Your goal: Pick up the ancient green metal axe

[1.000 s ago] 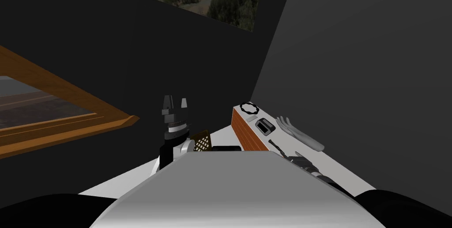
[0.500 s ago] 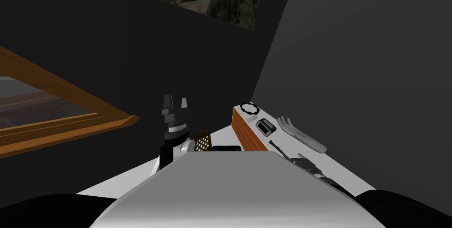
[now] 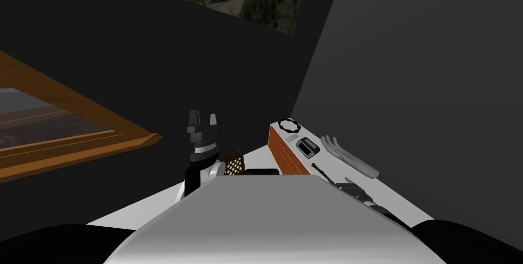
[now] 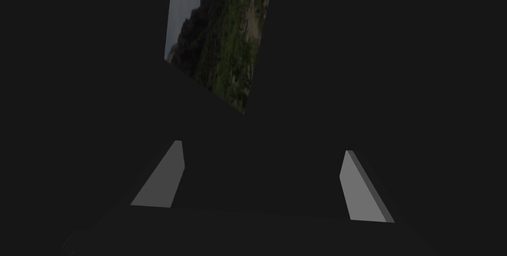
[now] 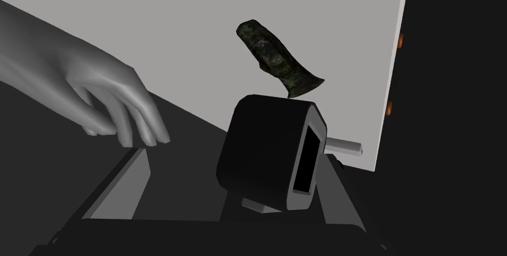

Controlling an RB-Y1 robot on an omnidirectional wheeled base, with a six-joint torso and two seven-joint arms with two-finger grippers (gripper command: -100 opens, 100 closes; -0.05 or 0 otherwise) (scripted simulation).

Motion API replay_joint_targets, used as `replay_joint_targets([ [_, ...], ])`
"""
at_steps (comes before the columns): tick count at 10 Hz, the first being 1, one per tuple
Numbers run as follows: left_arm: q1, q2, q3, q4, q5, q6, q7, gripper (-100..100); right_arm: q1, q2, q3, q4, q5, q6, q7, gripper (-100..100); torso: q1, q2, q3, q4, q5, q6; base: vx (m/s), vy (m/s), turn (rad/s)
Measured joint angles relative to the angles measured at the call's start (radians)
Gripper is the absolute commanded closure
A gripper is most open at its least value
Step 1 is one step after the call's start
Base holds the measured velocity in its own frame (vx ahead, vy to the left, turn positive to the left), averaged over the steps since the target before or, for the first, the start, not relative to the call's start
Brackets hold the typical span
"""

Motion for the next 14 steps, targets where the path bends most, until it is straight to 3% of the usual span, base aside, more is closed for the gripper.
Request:
replay_joint_targets([
  [2,0.000,0.000,0.000,0.000,0.000,0.000,0.000,0,0.023,-0.032,0.040,0.016,0.016,0.000,0.014,-100,-0.004,-0.005,-0.003,-0.001,-0.001,-0.001,0.128,-0.058,0.176],
  [4,0.000,0.000,0.000,0.000,0.000,0.000,0.000,0,0.066,-0.056,0.074,-0.001,0.032,0.011,0.029,-100,-0.002,-0.009,-0.005,-0.002,0.000,-0.001,0.123,-0.028,0.112],
  [7,0.000,0.000,0.000,0.000,0.000,0.000,0.000,0,0.095,-0.068,0.122,0.040,0.062,-0.008,0.059,-100,-0.001,-0.006,-0.004,-0.002,0.000,0.000,0.095,-0.030,0.118],
  [11,0.000,0.000,0.000,0.000,0.000,0.000,0.000,0,0.148,-0.115,0.191,0.019,0.088,0.023,0.081,-100,-0.002,-0.007,-0.004,-0.002,0.000,0.000,0.095,-0.038,0.127],
  [14,0.000,0.000,0.000,0.000,0.000,0.000,0.000,0,0.171,-0.128,0.249,0.062,0.120,0.011,0.112,-100,-0.003,-0.007,-0.004,-0.002,-0.001,0.000,0.083,-0.052,0.090],
])
